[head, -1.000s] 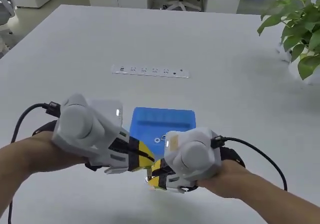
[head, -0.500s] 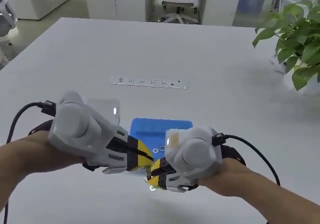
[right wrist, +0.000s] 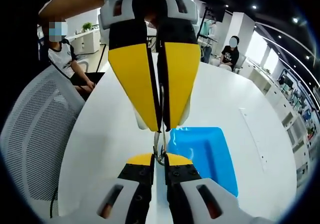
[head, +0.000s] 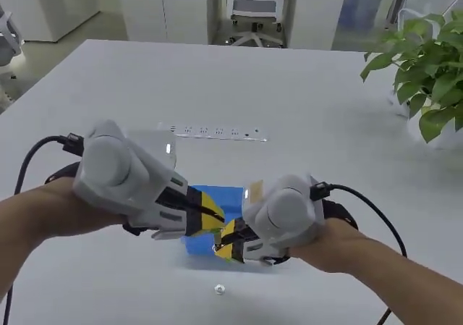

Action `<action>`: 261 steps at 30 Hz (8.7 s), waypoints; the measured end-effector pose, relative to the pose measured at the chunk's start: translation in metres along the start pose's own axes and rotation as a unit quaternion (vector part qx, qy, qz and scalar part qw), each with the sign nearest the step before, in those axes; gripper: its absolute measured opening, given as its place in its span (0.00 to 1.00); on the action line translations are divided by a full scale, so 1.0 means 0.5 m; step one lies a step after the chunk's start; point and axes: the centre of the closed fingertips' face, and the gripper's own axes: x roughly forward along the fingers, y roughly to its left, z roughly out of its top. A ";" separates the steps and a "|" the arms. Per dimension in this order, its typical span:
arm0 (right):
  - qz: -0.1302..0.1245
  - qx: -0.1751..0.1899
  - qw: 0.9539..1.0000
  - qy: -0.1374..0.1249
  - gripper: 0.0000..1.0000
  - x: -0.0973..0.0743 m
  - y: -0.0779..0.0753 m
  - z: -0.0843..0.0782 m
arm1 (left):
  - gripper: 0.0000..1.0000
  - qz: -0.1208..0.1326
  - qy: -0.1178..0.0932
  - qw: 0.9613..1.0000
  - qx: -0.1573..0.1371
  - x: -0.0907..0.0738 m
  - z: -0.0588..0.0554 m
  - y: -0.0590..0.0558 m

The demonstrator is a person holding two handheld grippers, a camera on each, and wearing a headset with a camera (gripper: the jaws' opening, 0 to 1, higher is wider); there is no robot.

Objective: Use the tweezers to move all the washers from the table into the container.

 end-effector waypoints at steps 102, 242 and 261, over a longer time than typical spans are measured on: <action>-0.017 0.019 1.000 -0.001 0.11 0.023 -0.100 -0.021 | 0.05 -0.013 0.009 1.000 0.011 0.025 -0.020 0.091; 0.021 0.028 0.999 -0.009 0.10 0.034 0.058 -0.027 | 0.05 -0.059 0.005 0.998 -0.012 0.024 -0.047 -0.055; -0.001 0.006 1.000 -0.015 0.10 -0.003 -0.012 0.014 | 0.05 -0.039 0.000 0.999 0.013 -0.002 0.000 0.003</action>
